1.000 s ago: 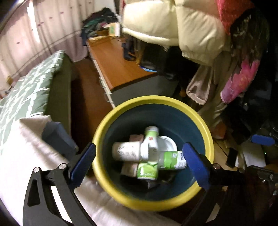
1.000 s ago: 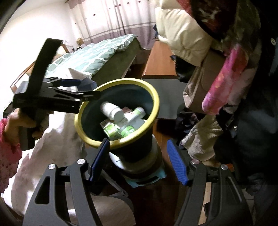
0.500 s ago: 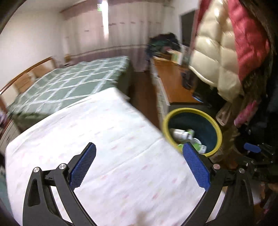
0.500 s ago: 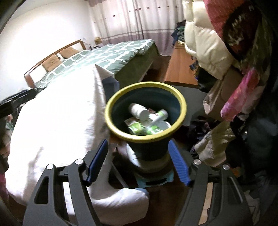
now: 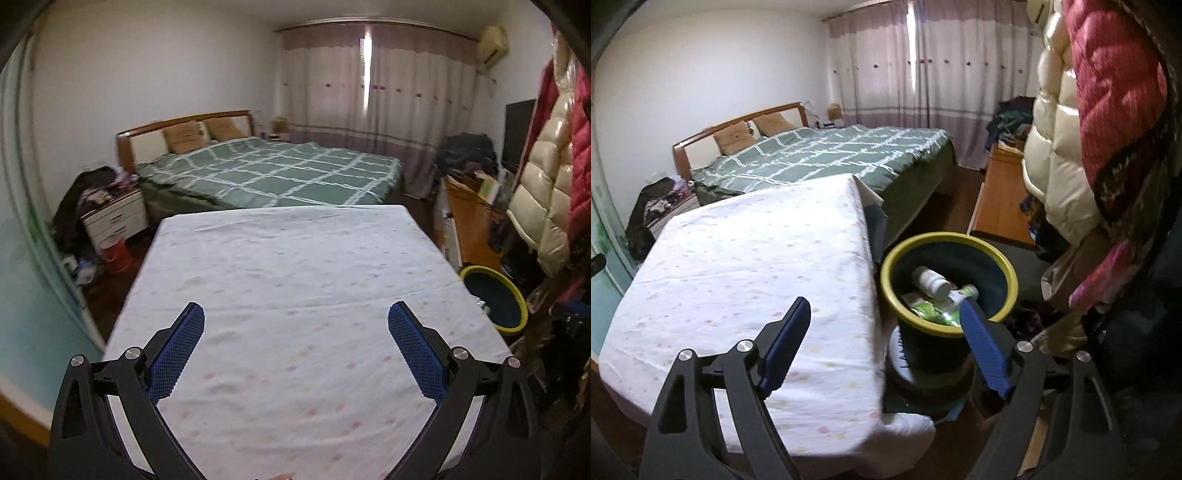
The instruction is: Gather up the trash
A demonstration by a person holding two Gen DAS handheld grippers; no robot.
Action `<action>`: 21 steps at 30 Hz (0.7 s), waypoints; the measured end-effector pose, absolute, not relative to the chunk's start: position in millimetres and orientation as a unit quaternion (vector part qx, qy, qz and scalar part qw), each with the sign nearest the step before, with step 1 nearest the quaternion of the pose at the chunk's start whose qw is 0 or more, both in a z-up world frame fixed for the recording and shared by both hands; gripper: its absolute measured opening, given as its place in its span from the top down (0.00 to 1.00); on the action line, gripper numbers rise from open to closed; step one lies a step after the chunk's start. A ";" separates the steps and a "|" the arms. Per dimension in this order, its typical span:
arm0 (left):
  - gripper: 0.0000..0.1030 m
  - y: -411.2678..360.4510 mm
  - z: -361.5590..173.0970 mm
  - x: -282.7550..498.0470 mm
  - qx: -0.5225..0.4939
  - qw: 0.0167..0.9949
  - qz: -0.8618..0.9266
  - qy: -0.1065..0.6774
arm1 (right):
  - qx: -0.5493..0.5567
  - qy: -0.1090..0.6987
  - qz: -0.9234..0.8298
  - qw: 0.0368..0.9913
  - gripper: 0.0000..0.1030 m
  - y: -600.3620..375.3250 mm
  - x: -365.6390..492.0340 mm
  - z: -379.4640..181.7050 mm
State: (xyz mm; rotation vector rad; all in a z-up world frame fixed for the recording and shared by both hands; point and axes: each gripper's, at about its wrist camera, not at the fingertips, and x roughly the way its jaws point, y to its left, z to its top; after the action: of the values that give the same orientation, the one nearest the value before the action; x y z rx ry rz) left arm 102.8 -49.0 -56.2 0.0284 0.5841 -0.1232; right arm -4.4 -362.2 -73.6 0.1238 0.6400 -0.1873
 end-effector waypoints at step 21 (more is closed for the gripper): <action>0.05 -20.0 -49.2 23.5 -0.007 0.965 -0.045 0.258 | 0.063 0.270 -0.078 0.958 0.19 -340.6 -49.8 -54.0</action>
State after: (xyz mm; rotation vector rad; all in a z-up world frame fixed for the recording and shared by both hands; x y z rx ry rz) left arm 23.5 -20.0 -49.2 -0.0147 0.5226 -0.0917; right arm -49.8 -340.6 -54.0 0.1276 0.5483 -0.1589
